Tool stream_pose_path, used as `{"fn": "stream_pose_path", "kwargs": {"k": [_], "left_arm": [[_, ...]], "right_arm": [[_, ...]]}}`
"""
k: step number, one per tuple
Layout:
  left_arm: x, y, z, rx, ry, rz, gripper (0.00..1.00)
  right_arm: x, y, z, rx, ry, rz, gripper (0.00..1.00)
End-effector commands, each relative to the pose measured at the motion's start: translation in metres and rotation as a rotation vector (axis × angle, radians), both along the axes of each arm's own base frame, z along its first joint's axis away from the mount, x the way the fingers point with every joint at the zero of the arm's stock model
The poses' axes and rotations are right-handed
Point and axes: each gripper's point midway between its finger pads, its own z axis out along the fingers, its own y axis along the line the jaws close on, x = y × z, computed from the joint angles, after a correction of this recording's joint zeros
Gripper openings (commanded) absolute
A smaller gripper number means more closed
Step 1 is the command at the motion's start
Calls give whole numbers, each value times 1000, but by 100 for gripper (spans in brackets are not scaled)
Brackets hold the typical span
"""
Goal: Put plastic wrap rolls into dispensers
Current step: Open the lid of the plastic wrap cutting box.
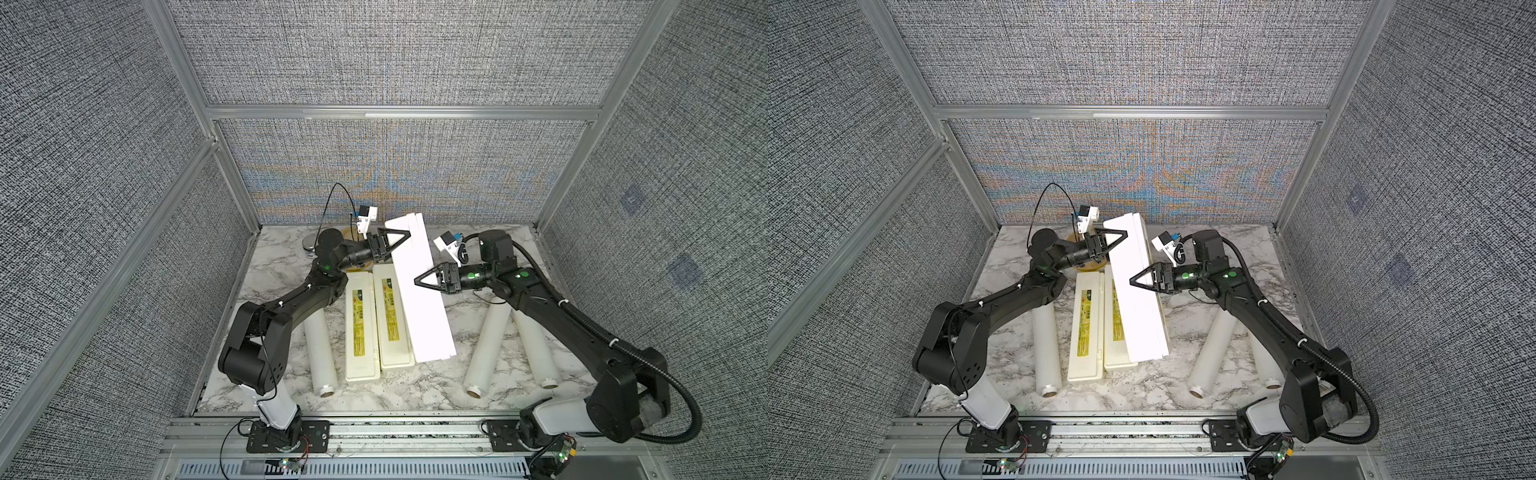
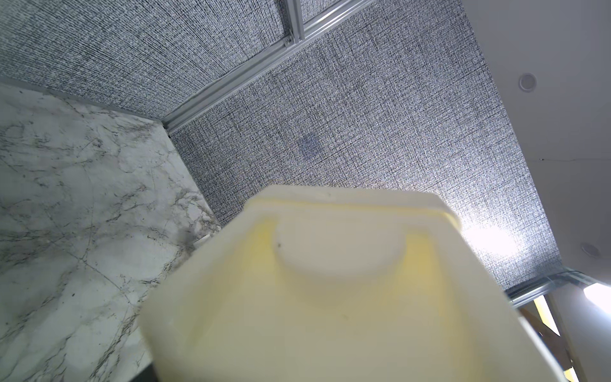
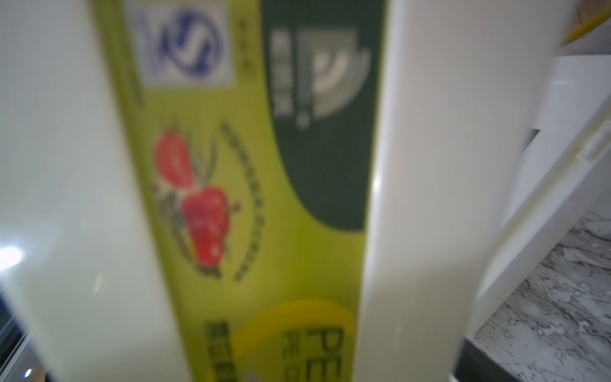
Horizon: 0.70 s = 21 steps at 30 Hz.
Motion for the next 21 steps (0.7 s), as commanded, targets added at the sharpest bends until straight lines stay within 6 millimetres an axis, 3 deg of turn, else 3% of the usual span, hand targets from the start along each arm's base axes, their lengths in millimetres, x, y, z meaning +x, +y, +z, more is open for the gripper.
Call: {"fn": "stream_pose_path", "kwargs": {"k": [1,6,10,21], "left_arm": [[-14,-4,9,-31,-41,-62,82],[-22,-6,13,-66,-55,-103,76],[-23,-5,13,-72,-54,-106,74],[-14,-1,8,-59,-35,-82,74]], "right_arm": [[4,7,19,48,-82,52,99],[12,14,31,104,-90,83,98],[9,14,38,151,-95,99,89],[18,-13,36,179,-81,-1,85]]}}
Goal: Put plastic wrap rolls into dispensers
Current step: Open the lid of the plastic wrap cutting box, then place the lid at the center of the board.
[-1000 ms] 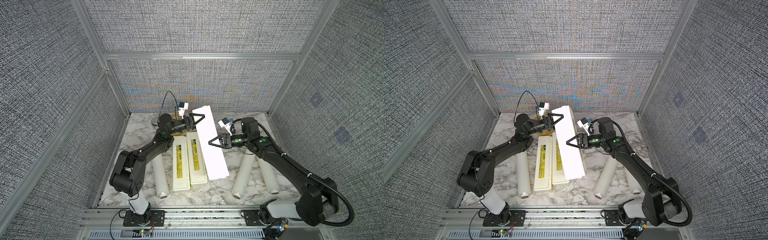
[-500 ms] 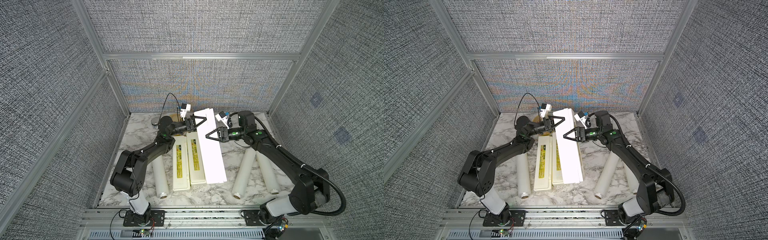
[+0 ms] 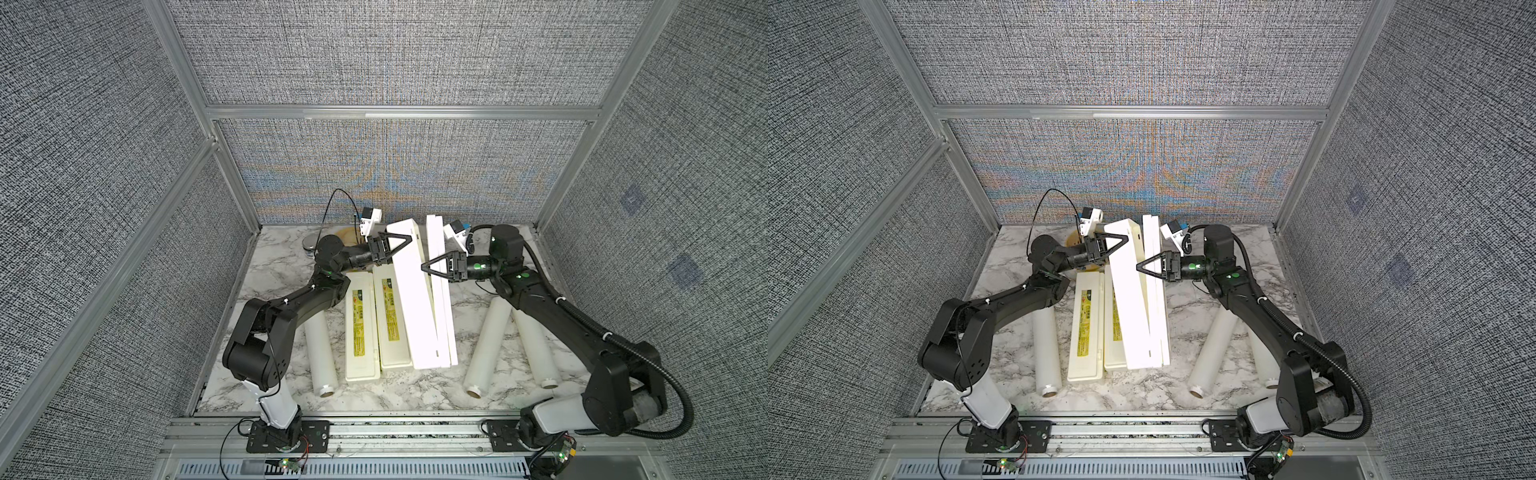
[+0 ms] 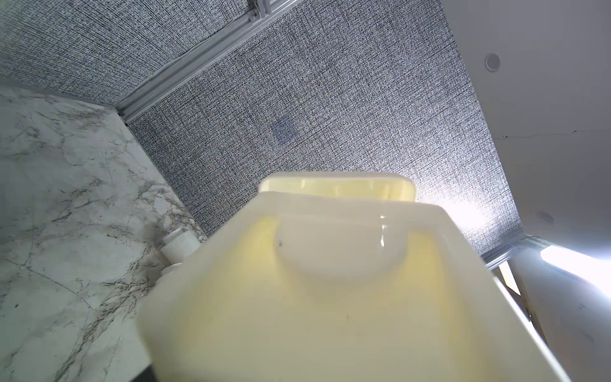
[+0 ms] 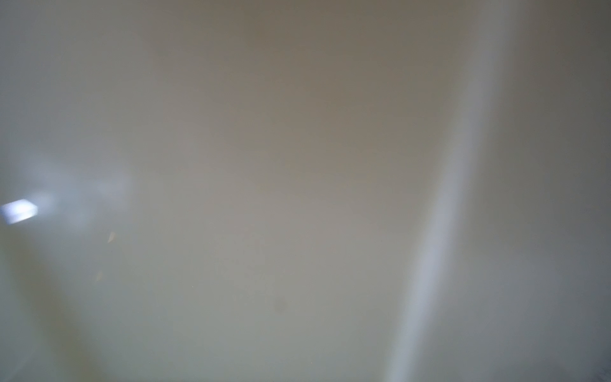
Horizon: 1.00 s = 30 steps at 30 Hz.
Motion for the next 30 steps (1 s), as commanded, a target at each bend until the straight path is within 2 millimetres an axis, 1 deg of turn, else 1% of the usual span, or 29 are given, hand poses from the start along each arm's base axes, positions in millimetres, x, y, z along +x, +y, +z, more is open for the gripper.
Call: {"fn": "stream_pose_path", "kwargs": {"k": [1,5,7,12,15,17,18,21,24,26,28,30], "left_arm": [[1,1,3,-9,-12,1,74],[2,2,4,-13,-11,1,74],[4,4,2,-1,-1,5,74],[7,9,-9,74,16,30,74],[12,14,-27,154,58,56,74],[15,20,-40,206,80,76,74],[15,21,-43,220,84,80,74],[16,24,-50,251,91,89,74],[16,25,-57,270,99,97,74],[16,27,-62,275,108,103,74],[16,28,-66,279,117,108,74],[18,30,-69,282,124,116,74]], "right_arm": [[0,-1,8,7,-28,-5,85],[8,-4,-2,-30,-9,-58,85],[15,-10,-13,-83,13,-120,85],[29,-33,-39,-283,27,-275,85],[36,-48,-57,-394,52,-345,85],[42,-59,-73,-490,69,-387,85],[45,-65,-81,-536,74,-405,85],[58,-84,-110,-717,99,-454,85],[77,-105,-140,-898,132,-499,85],[92,-112,-157,-981,154,-518,85],[106,-115,-173,-1029,171,-527,86],[120,-121,-194,-1098,199,-542,86]]}}
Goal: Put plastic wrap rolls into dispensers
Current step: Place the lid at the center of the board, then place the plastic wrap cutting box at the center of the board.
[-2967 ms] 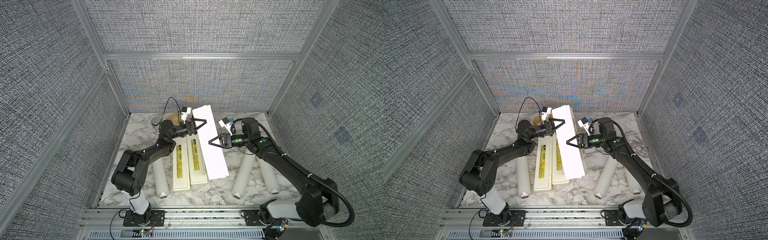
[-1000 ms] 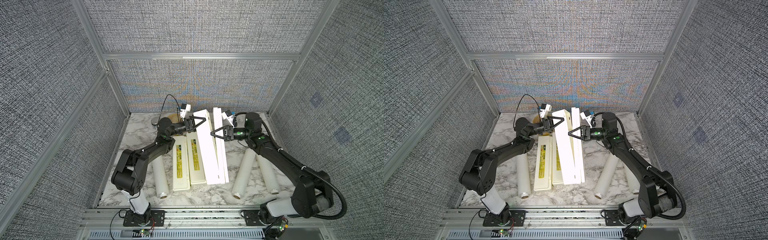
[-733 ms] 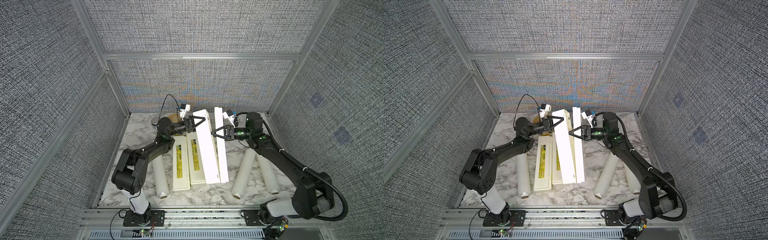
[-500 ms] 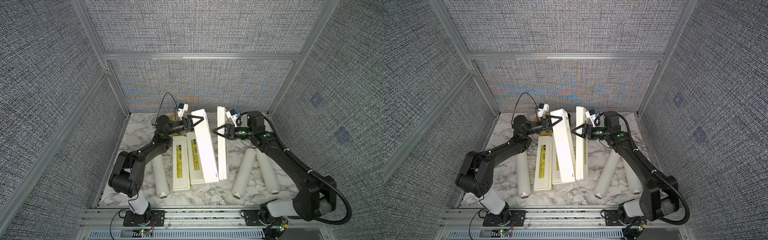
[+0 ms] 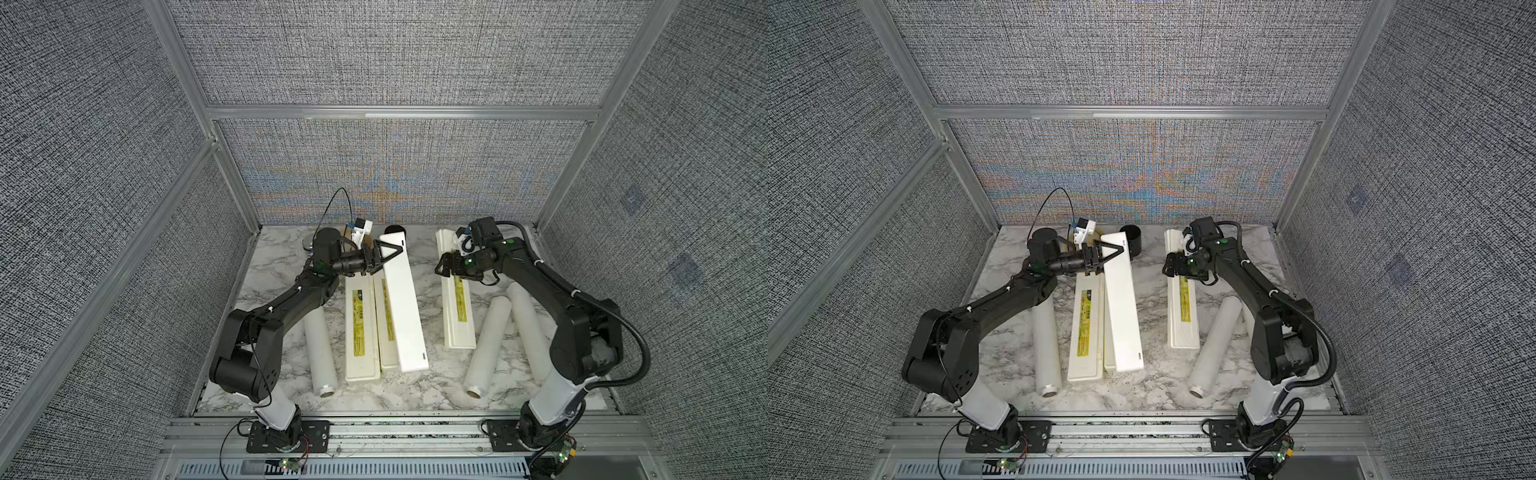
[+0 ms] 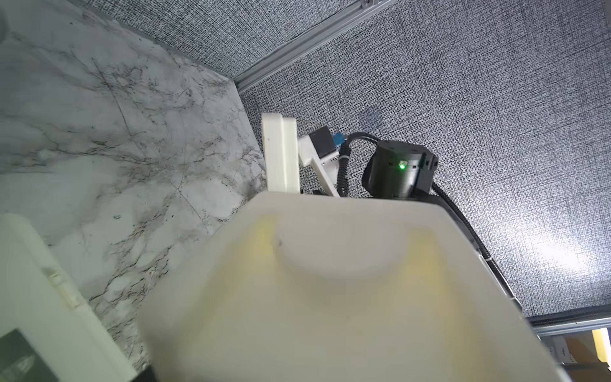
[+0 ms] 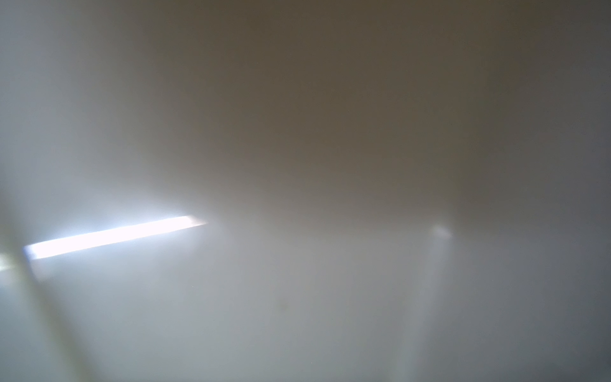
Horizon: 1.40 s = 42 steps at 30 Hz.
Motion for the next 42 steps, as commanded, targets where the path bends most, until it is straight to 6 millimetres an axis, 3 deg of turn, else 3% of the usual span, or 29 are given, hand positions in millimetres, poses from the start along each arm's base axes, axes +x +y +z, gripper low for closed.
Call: {"fn": "stream_pose_path", "kwargs": {"k": [1,8,13,17,21,27,32,42], "left_arm": [[-1,2,-3,8,-11,2,74],[2,8,-9,6,4,18,74],[2,10,-9,7,8,23,74],[3,10,-13,15,13,25,74],[5,10,-15,19,21,31,74],[9,9,-21,44,49,46,74],[11,-4,-23,82,50,37,75],[24,-25,-18,84,54,8,75]], "right_arm": [[11,-24,-32,-178,61,-47,86],[56,-38,-83,-321,122,-99,88],[68,-46,-110,-359,167,-99,92],[70,-44,-119,-308,184,-72,97],[69,-41,-115,-283,177,-42,99],[69,-50,-77,-268,105,-44,99],[50,-51,-20,-161,26,-34,99],[-49,37,116,553,-155,205,87]]}}
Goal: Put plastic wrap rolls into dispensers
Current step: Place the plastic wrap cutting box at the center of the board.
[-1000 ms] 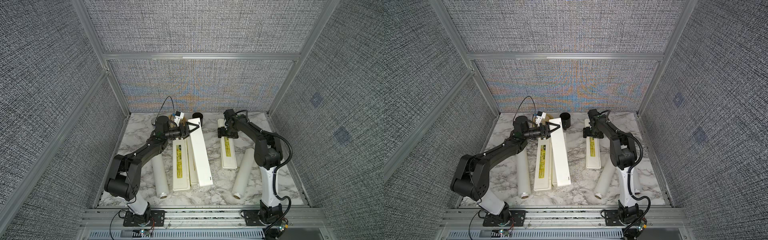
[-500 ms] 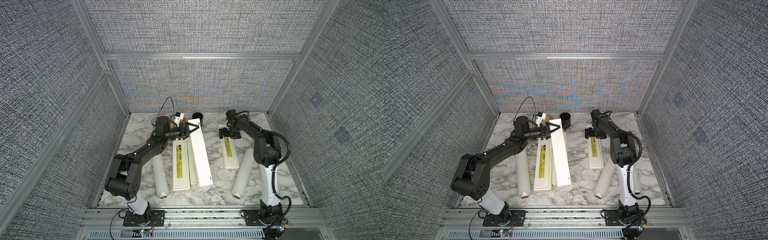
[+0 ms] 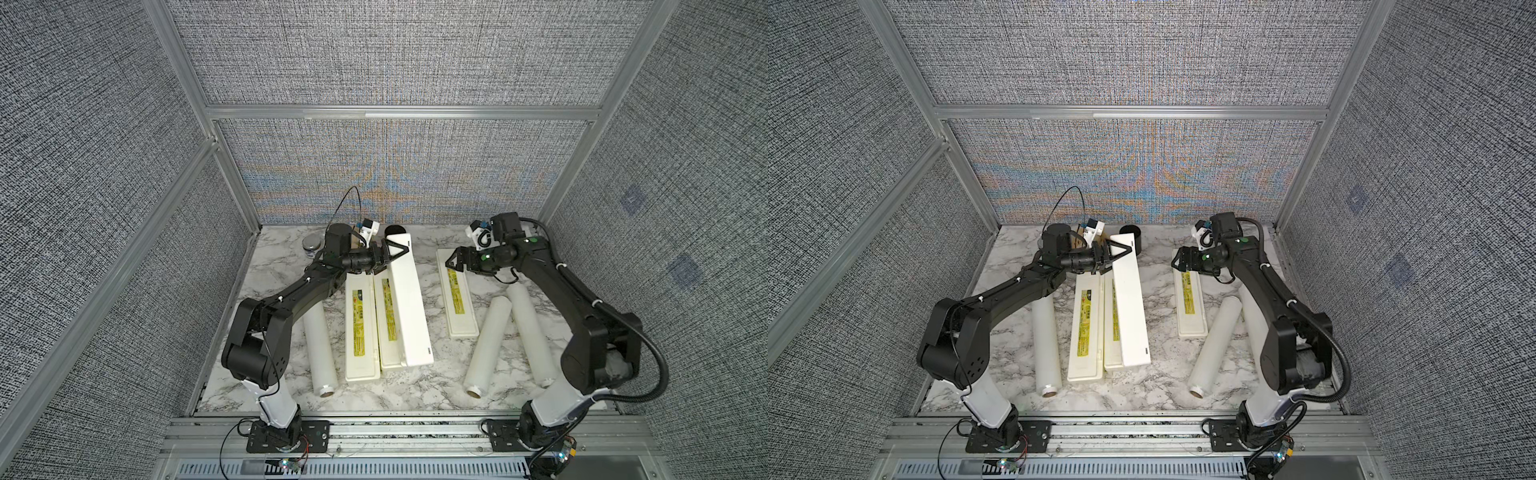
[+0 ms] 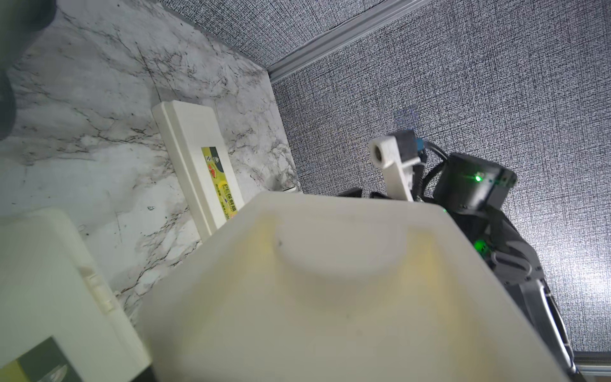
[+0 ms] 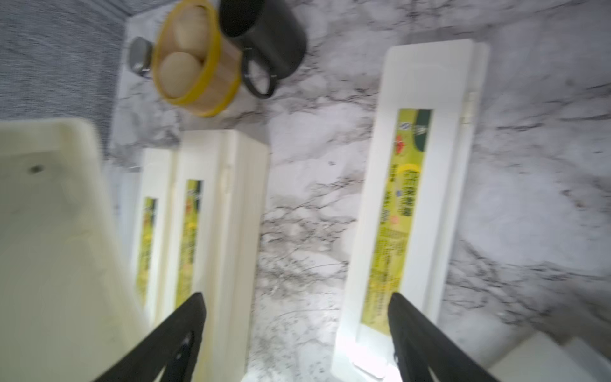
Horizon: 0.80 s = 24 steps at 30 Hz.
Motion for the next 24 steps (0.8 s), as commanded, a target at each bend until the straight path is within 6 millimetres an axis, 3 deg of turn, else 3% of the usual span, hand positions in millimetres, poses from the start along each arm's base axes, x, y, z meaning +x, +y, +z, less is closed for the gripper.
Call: {"fn": "stream_pose_path", "kwargs": {"k": [1,6,12,14,17,21,24], "left_arm": [[2,-8,5,-6,-10,-14,75],[0,-22,13,-27,-22,-52,75],[-8,-36,42,-149,-64,-111,75],[-13,-39,47,-170,-70,-132,75],[-16,-40,49,-182,-66,-144,75],[-22,-40,54,-209,-73,-162,76],[-24,-39,55,-218,-74,-167,80]], "right_arm": [[-27,46,58,328,-74,168,87],[-64,76,87,489,-94,305,82],[-79,100,72,544,-40,375,74],[-82,106,75,584,-43,405,71],[-86,114,83,640,-51,438,59],[-82,119,82,674,-22,453,30],[-76,122,82,710,-9,457,17]]}}
